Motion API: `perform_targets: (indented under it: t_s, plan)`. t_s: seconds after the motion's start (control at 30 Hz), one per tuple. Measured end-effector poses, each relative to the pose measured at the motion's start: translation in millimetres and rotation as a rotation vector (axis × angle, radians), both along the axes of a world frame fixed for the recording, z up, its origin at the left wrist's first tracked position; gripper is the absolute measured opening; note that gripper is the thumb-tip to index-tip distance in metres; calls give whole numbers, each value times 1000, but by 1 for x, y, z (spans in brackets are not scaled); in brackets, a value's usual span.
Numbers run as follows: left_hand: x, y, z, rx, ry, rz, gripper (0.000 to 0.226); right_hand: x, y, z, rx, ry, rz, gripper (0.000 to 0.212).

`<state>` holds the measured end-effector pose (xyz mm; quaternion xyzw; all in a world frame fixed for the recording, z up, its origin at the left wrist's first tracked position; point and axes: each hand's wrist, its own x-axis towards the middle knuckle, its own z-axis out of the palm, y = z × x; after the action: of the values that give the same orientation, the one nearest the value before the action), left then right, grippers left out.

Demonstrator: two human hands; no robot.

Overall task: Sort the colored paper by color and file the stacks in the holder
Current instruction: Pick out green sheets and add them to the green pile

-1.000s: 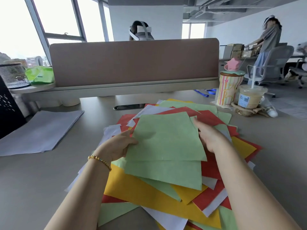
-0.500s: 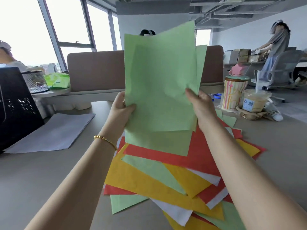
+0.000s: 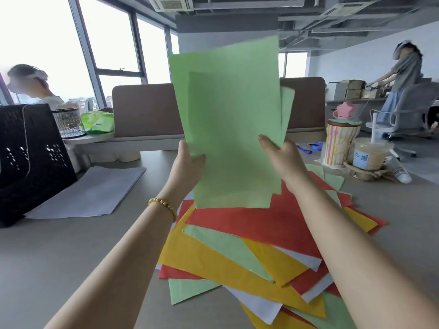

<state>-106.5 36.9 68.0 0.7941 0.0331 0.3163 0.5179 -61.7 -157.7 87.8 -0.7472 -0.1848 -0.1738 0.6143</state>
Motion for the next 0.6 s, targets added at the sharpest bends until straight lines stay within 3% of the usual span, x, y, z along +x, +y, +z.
perform_targets:
  t_s: [0.13, 0.27, 0.37, 0.43, 0.5, 0.53, 0.6]
  plan:
    - [3, -4, 0, -33, -48, -22, 30, -1, -1, -6, 151, 24, 43, 41]
    - [6, 2, -13, -136, -72, -63, 58, 2, -5, -9, 253, -10, -27, 65]
    - [10, 6, -29, -245, 46, -111, 65, 8, -4, -15, 225, 80, 2, 67]
    - [16, 5, -29, -222, 79, -117, 38, 11, 1, -19, 159, 115, -11, 66]
    - [18, 3, -18, -229, 52, -103, 10, 12, 7, -18, 160, 56, -14, 44]
    - [19, 2, -11, -277, 31, -107, 16, 13, 8, -17, 161, 35, -25, 26]
    - [16, 10, 0, -399, 50, -121, 47, 20, 15, -13, 191, 59, -41, 29]
